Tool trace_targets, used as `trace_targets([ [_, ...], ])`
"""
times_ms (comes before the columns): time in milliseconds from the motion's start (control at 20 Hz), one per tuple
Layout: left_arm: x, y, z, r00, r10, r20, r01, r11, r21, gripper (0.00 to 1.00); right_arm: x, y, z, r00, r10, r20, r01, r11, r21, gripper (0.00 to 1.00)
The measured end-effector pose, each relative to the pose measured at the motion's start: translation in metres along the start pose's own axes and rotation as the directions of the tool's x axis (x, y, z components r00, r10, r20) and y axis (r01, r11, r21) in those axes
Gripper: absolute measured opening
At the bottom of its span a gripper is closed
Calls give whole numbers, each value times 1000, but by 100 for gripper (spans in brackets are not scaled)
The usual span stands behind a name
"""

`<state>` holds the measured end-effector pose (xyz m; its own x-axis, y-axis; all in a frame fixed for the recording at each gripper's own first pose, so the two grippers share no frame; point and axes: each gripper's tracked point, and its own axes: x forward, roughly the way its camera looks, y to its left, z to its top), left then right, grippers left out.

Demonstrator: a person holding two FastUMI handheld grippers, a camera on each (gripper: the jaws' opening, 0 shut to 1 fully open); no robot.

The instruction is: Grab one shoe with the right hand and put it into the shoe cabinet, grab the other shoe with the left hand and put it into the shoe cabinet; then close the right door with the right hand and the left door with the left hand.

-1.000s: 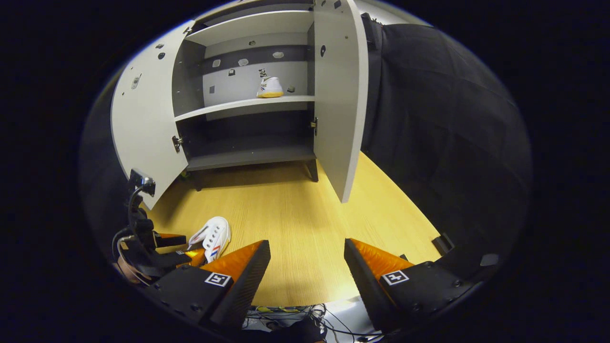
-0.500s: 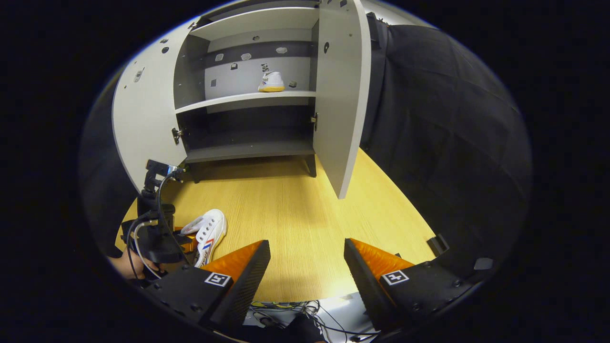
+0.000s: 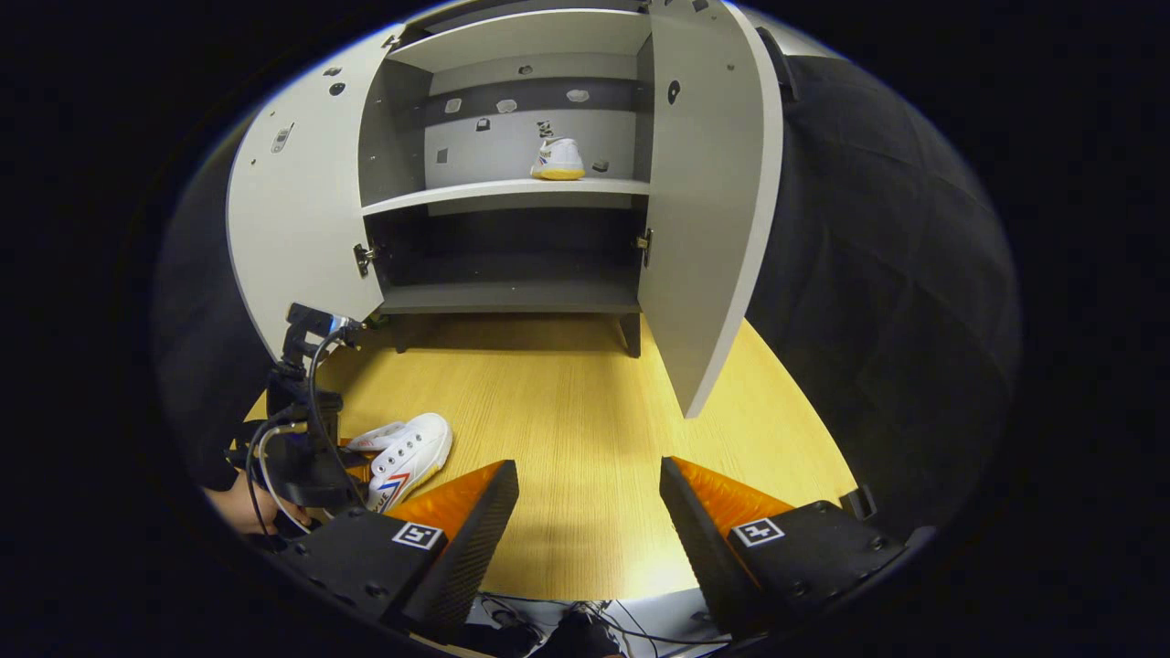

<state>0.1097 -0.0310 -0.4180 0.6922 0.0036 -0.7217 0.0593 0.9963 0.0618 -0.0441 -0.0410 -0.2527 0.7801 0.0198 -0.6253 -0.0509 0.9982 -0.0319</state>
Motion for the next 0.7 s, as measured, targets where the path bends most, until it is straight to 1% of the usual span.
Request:
trace_targets([
  [200,-32,8,34,999,26,29,-24,997,-74,5,6,2,8,999,44,23,-43,999,-26,99],
  [300,-52,11,60,998,35,57,-30,996,-85,5,7,1,13,997,65,50,-62,997,-44,99],
  [400,-73,13,94,993,48,106,-42,998,-56,5,5,0,19,993,86,86,-80,994,-69,99],
  [500,-92,14,132,986,56,157,-50,998,-40,5,5,6,20,987,125,99,-116,989,-92,99],
  [700,-123,12,211,968,55,247,-31,994,-101,5,10,15,16,976,193,96,-180,975,-129,99],
])
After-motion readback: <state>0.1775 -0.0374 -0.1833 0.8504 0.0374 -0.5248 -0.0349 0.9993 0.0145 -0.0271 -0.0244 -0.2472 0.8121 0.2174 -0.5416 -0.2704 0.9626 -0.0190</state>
